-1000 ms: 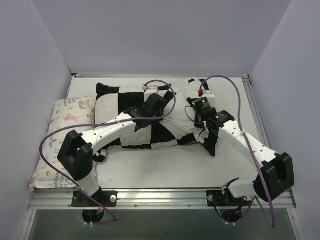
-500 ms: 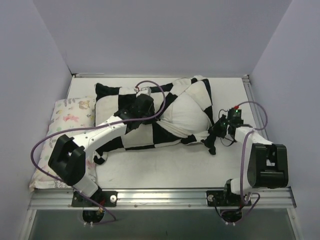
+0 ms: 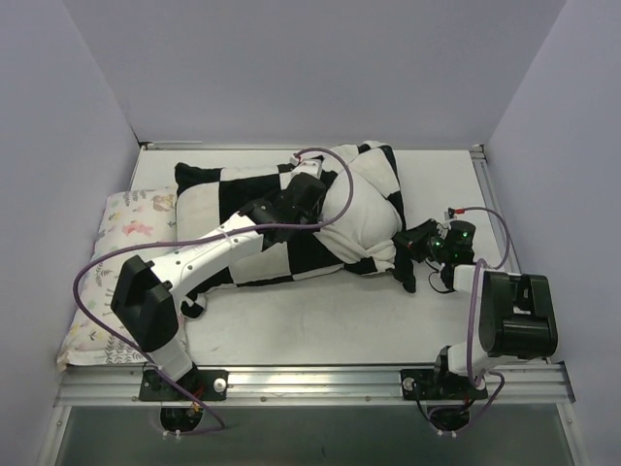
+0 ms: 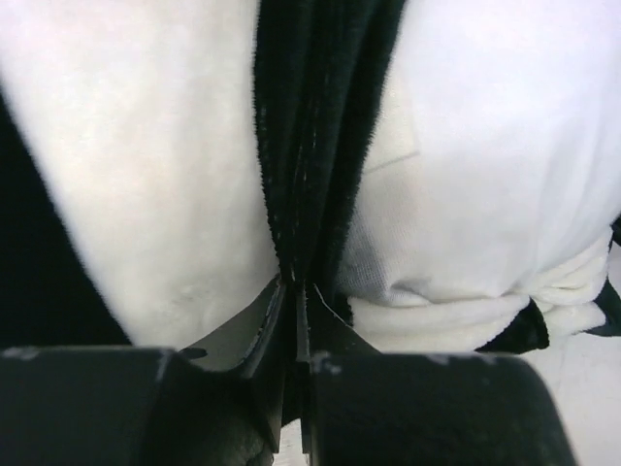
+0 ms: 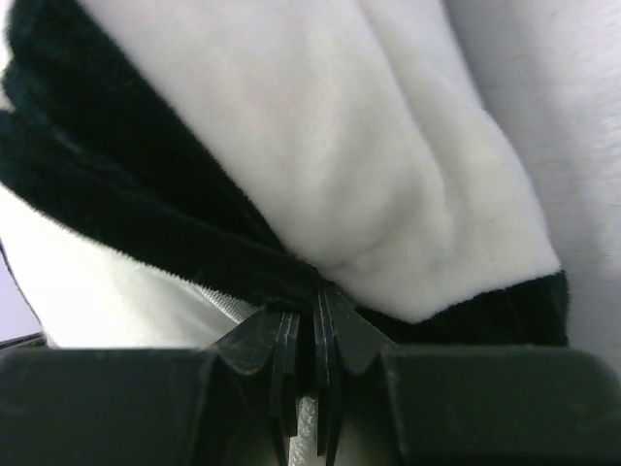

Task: Remove the pillowcase from the pillow

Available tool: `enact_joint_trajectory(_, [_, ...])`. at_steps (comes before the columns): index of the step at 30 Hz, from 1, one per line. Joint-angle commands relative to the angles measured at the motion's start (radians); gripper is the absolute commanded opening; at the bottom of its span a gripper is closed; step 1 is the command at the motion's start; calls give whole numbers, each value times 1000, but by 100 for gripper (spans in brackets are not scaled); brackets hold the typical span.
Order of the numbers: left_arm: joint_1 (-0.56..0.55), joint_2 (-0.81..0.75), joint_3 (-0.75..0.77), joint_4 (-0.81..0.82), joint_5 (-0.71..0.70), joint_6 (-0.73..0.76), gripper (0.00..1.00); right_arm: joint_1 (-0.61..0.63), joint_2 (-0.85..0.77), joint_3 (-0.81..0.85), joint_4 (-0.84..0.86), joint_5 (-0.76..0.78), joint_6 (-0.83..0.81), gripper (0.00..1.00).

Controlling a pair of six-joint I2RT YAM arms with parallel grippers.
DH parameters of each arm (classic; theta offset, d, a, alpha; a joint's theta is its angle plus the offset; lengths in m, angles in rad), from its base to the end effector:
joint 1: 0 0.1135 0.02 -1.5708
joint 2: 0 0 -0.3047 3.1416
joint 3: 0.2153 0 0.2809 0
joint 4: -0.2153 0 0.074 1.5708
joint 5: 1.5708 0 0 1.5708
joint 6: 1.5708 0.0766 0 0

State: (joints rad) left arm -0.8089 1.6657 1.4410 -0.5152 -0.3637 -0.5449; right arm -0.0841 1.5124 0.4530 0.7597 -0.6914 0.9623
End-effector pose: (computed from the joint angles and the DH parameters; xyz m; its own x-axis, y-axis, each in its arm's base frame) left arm 0.3216 -0.2976 0.3160 -0.6545 -0.0157 -0.7559 0.1820 0.9671 -0.1777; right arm 0.3189 0.0221 0.1685 -0.6131 0.6860 -0.3917 -0.0686 0.4477 0.8915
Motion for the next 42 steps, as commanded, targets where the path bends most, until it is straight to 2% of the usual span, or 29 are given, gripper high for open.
enact_joint_trajectory(1, [-22, 17, 107, -117, -52, 74, 18, 40, -73, 30, 63, -109, 41, 0])
enact_joint_trajectory(5, [-35, 26, 197, -160, -70, 105, 26, 69, -153, 59, -95, -56, -54, 0])
enact_joint_trajectory(10, [-79, 29, 311, -209, -87, 138, 38, 78, -176, 87, -175, -25, -103, 0])
enact_joint_trajectory(13, [-148, 52, 381, -217, -107, 169, 54, 106, -179, 93, -194, -14, -114, 0])
enact_joint_trajectory(14, [-185, 63, 400, -218, -112, 184, 65, 109, -181, 99, -209, -10, -119, 0])
enact_joint_trajectory(17, [-223, 132, 479, -217, -95, 206, 81, 119, -184, 108, -238, 6, -137, 0])
enact_joint_trajectory(20, [-251, 232, 571, -235, -90, 214, 86, 121, -193, 112, -263, 20, -148, 0])
enact_joint_trajectory(25, [-246, 408, 680, -270, -176, 220, 93, 122, -227, 115, -309, 44, -162, 0])
enact_joint_trajectory(31, [-222, 548, 774, -272, -172, 226, 94, 135, -256, 118, -376, 76, -189, 0])
enact_joint_trajectory(33, [-208, 563, 783, -272, -166, 221, 92, 138, -268, 107, -379, 76, -188, 0])
enact_joint_trajectory(34, [-205, 575, 794, -273, -159, 223, 87, 144, -276, 105, -379, 79, -188, 0])
enact_joint_trajectory(35, [-196, 583, 799, -273, -152, 223, 58, 145, -282, 108, -396, 84, -189, 0])
enact_joint_trajectory(37, [-188, 600, 831, -287, -132, 224, 30, 156, -297, 119, -428, 107, -198, 0])
enact_joint_trajectory(38, [-182, 605, 846, -296, -129, 223, 4, 159, -304, 137, -472, 116, -207, 0])
enact_joint_trajectory(39, [-179, 611, 869, -322, -130, 221, 0, 165, -310, 150, -502, 128, -217, 0])
enact_joint_trajectory(42, [-162, 605, 930, -345, -156, 226, 0, 178, -334, 199, -655, 226, -261, 0])
